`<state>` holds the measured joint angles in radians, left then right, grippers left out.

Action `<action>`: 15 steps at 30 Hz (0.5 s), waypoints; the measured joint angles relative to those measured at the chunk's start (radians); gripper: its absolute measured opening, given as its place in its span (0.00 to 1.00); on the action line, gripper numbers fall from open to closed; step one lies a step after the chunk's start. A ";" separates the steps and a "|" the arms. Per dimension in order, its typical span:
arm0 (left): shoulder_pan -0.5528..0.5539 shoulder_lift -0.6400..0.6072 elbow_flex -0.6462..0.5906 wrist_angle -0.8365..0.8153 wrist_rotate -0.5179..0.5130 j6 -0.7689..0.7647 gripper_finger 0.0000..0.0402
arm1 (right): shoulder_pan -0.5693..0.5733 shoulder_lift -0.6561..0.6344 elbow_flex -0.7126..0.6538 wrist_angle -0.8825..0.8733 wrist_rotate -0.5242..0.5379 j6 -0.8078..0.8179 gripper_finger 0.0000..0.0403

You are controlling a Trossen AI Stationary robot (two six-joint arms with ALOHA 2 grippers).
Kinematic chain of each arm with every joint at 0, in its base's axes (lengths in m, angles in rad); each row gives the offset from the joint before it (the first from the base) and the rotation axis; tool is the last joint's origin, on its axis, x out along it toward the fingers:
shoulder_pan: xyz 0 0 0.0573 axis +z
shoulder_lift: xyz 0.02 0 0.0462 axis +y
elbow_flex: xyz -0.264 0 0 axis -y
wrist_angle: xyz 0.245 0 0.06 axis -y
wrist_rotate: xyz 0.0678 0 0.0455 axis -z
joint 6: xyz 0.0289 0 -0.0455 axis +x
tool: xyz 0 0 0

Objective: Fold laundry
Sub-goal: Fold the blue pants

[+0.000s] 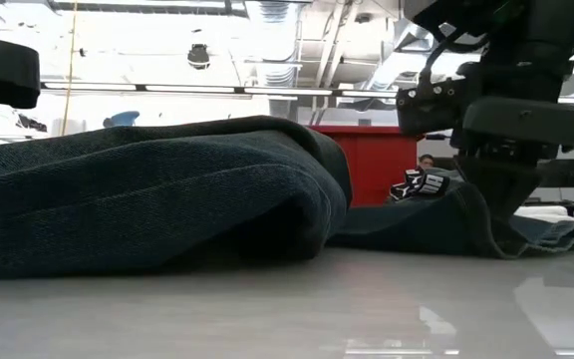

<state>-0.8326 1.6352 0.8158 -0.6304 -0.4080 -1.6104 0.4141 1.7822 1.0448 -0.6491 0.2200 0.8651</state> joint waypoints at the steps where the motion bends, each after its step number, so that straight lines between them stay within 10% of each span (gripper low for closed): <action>1: 0.000 0.000 0.000 0.000 0.000 0.002 0.00 | -0.007 -0.004 0.008 -0.015 0.001 0.012 0.07; 15: 0.000 0.000 0.000 0.001 -0.002 0.038 0.00 | -0.217 -0.290 0.426 -0.657 0.449 -0.048 0.07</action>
<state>-0.8330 1.6356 0.8154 -0.6296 -0.4095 -1.5726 0.1968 1.4920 1.4703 -1.3065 0.6693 0.8170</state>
